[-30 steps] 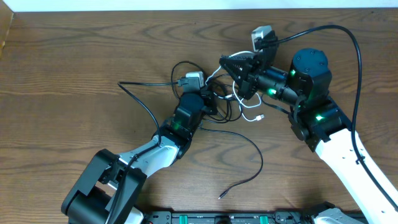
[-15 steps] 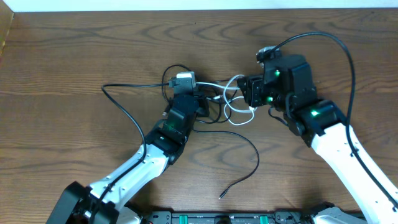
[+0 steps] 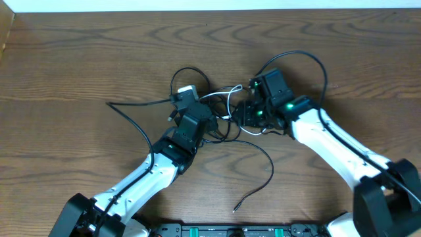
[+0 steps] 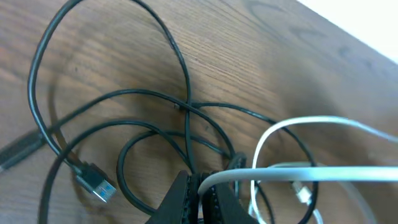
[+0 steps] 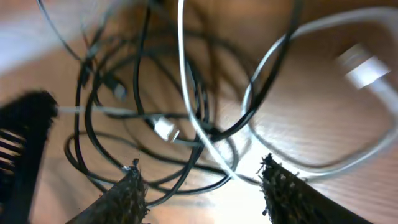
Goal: Untangle cables
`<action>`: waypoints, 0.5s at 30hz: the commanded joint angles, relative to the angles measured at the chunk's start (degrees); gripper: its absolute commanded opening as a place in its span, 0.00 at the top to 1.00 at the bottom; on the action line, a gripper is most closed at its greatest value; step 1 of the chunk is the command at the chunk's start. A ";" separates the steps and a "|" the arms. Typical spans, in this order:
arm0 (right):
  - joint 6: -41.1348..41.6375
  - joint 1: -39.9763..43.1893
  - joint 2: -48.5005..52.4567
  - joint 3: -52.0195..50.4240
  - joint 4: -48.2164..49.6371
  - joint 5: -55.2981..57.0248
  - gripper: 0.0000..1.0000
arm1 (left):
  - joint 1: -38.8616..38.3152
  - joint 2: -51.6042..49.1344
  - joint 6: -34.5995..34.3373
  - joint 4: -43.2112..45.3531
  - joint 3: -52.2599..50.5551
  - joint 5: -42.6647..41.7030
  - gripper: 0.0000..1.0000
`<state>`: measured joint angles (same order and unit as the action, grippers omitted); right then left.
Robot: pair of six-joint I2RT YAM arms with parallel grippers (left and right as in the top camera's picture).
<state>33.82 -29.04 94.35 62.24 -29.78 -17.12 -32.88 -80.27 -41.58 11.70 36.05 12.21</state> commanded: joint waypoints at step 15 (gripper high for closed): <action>14.64 -3.06 19.02 0.31 8.35 2.49 0.68 | 0.07 1.70 -10.97 -4.87 0.55 -0.15 0.92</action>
<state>46.83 -31.40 109.60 62.65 -20.97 -19.70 -32.88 -80.18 -52.53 7.68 36.05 12.12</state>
